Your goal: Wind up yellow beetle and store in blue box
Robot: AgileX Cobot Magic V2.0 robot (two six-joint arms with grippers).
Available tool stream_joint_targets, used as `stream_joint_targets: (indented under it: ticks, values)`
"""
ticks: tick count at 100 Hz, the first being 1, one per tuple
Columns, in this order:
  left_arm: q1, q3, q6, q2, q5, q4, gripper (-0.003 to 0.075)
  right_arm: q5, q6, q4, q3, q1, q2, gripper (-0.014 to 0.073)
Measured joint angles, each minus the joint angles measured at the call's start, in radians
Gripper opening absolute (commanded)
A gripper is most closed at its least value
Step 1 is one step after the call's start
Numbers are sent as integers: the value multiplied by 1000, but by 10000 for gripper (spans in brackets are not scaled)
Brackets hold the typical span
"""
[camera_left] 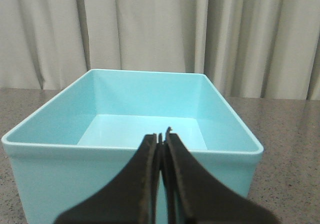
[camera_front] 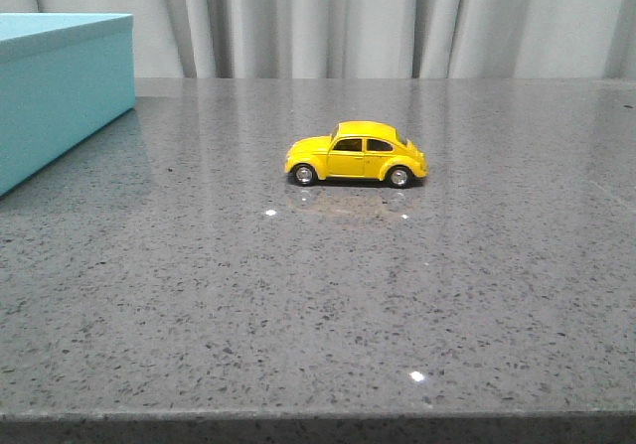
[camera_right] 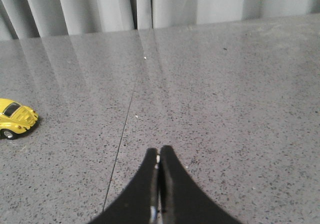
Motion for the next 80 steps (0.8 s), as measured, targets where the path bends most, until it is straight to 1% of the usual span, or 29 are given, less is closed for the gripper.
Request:
stream_joint_targets:
  ticks: [8,15,23,34,41,46,63,80]
  values:
    - [0,-39,0,45,9,0,-4,22,0,0,-54,0,53,120]
    - [0,-73,0,92,13,0,52,26,0,0,-94,0,102,182]
    - [0,-112,0,151,16,0,167,28,0,0,-136,0,162,219]
    - [0,-156,0,221,16,0,341,33,0,0,-190,0,240,226]
    - [0,-184,0,265,16,0,407,37,0,0,-221,0,293,226]
    - [0,-202,0,293,16,0,422,37,0,0,-242,0,333,226]
    - [0,-248,0,373,16,0,421,58,0,0,-306,0,470,223]
    - [0,-253,0,394,16,0,421,58,0,0,-315,0,538,224]
